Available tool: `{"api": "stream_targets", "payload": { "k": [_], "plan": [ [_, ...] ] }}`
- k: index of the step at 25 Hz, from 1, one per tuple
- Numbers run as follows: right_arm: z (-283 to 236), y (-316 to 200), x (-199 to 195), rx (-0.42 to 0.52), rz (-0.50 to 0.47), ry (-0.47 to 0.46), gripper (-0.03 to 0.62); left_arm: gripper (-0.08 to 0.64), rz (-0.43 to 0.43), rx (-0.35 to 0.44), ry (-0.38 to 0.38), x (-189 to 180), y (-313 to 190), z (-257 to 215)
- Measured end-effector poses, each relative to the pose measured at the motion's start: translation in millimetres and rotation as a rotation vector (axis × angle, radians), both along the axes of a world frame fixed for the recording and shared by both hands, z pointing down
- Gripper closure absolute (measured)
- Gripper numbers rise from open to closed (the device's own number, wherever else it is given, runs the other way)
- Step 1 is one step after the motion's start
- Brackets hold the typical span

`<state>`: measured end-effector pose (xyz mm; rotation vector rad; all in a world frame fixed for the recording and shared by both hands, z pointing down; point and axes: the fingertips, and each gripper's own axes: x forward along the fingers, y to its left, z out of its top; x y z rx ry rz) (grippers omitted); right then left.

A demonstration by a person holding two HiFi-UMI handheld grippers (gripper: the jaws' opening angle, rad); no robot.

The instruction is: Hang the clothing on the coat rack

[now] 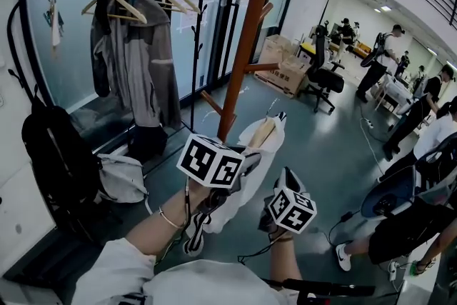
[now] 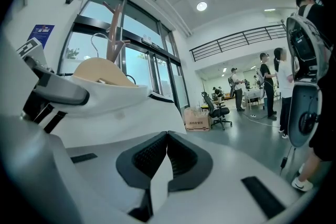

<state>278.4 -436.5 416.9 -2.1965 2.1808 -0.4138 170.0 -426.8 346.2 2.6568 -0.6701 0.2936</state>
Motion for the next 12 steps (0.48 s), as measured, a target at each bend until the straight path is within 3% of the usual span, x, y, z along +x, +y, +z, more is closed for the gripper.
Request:
{"api": "stream_targets", "payload": {
  "k": [12],
  "plan": [
    [1.6,-4.3,1.3,-0.003,0.004,-0.008,0.569,0.492,-0.002,0.036,0.020,-0.4,-15.3,-26.1]
  ]
}}
